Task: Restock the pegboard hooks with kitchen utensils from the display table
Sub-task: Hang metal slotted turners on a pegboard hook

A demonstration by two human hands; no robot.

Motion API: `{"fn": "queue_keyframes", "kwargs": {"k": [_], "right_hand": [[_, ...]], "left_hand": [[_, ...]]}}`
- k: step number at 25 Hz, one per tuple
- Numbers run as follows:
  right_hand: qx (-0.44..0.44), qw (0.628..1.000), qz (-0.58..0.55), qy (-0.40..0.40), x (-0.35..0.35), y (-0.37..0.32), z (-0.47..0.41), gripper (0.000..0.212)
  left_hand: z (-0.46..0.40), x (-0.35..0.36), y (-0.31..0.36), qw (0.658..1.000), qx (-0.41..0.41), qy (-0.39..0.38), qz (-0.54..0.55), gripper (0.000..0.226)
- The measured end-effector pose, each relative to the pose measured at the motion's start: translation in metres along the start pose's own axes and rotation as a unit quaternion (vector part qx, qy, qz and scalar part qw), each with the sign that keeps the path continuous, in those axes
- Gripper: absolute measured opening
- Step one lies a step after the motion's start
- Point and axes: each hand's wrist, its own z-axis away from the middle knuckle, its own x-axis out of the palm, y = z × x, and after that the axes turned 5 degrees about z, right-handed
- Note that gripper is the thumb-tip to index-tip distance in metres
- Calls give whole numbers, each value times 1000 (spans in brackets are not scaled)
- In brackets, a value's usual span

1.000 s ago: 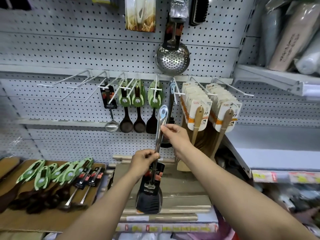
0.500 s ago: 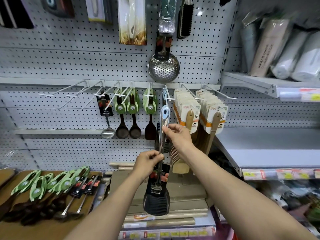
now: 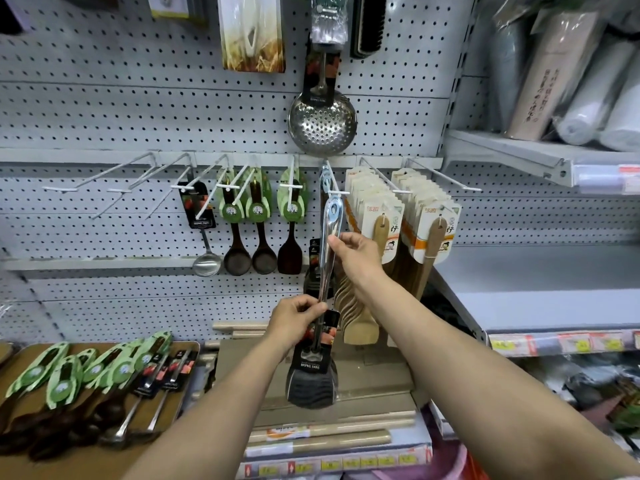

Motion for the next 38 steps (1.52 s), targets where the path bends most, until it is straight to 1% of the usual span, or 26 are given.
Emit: {"fn": "queue_keyframes", "kwargs": {"k": [3, 5, 10, 13, 15, 17, 20, 21, 23, 25, 26, 28, 30, 35, 37, 38], "right_hand": [[12, 1000, 5, 9, 7, 2, -16, 10], [14, 1000, -3, 11, 13, 3, -28, 8], [8, 999, 12, 40, 28, 8, -61, 21], [5, 998, 22, 64, 37, 8, -78, 24], [1, 996, 27, 81, 41, 7, -89, 26], [7, 996, 23, 89, 44, 5, -97, 24], [11, 995, 27, 97, 47, 8, -106, 9], [9, 995, 28, 99, 48, 11, -109, 7], [-2, 995, 19, 96, 49, 16, -112, 8], [-7, 995, 21, 97, 49, 19, -114, 7], [-9, 995, 23, 98, 49, 18, -113, 9], [0, 994, 20, 104, 50, 21, -115, 24], [14, 993, 17, 114, 52, 23, -116, 29], [18, 991, 48, 127, 54, 22, -112, 26], [31, 992, 58, 108, 54, 20, -100, 30], [40, 992, 71, 92, 53, 19, -92, 36]], "left_hand": [[-15, 2, -2, 1000, 3, 14, -22, 7], [-31, 3, -3, 1000, 6, 13, -17, 10], [-74, -1, 1, 999, 11, 23, -39, 10], [-111, -3, -7, 995, 18, 35, -95, 6], [-131, -3, -10, 993, 15, 32, -110, 5], [-147, -2, -10, 993, 15, 28, -116, 4], [-165, -2, -10, 993, 14, 21, -113, 7], [-171, -3, -11, 994, 7, 17, -111, 9], [-183, -4, -18, 995, 5, 12, -99, 14], [-191, -3, -22, 994, 8, 9, -106, 12], [-193, -3, -22, 994, 12, 10, -109, 10], [-195, -3, -21, 995, 16, 2, -99, 7], [-197, -4, -22, 994, 15, -7, -107, 5], [-194, -10, -22, 992, 18, -10, -125, 20], [-179, -16, -17, 991, 35, 0, -126, 30], [-170, -21, -12, 990, 44, 7, -135, 35]]}}
